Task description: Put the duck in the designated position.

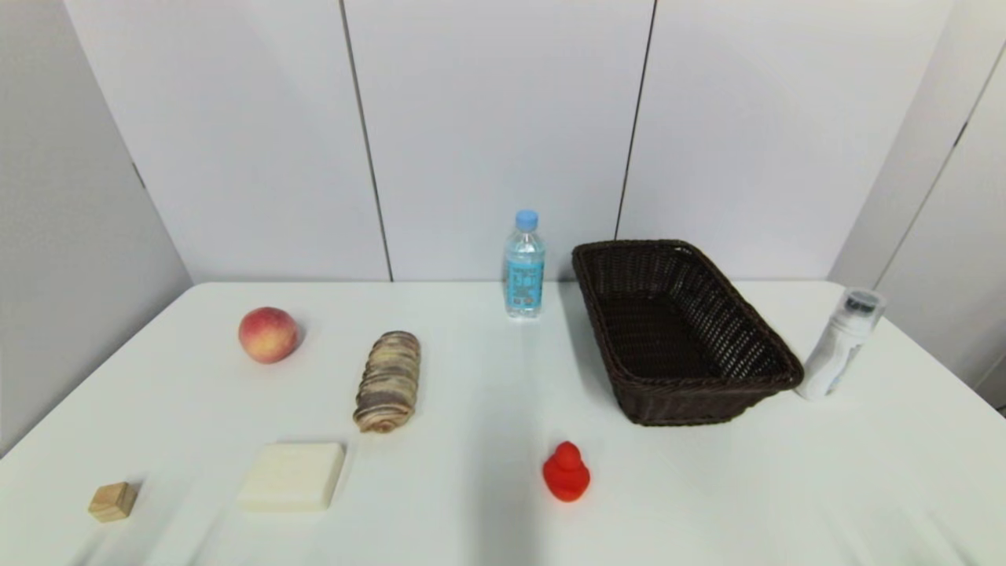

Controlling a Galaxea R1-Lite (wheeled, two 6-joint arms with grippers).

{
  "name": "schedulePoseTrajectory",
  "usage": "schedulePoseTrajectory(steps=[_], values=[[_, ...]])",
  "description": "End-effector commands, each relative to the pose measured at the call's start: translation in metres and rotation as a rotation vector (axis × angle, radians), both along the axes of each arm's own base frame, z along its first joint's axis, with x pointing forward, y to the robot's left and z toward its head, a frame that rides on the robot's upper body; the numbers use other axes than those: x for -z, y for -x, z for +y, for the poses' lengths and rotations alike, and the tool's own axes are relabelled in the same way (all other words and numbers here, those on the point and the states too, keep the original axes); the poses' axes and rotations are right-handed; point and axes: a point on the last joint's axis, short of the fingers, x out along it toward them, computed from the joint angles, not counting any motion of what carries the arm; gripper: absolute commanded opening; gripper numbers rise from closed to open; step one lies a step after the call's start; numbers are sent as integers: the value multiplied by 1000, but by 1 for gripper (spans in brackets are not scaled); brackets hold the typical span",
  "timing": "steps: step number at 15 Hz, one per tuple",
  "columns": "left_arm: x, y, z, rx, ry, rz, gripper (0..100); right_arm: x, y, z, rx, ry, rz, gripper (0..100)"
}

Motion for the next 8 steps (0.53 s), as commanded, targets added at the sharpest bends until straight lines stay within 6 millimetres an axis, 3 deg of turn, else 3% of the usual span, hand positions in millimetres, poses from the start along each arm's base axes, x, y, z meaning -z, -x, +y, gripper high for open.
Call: schedulePoseTrajectory(steps=[1, 8], values=[[0, 0, 0, 0, 0, 1, 100, 0, 0, 0, 0, 1, 0, 100], [0, 0, 0, 0, 0, 2, 100, 0, 0, 0, 0, -1, 0, 100]])
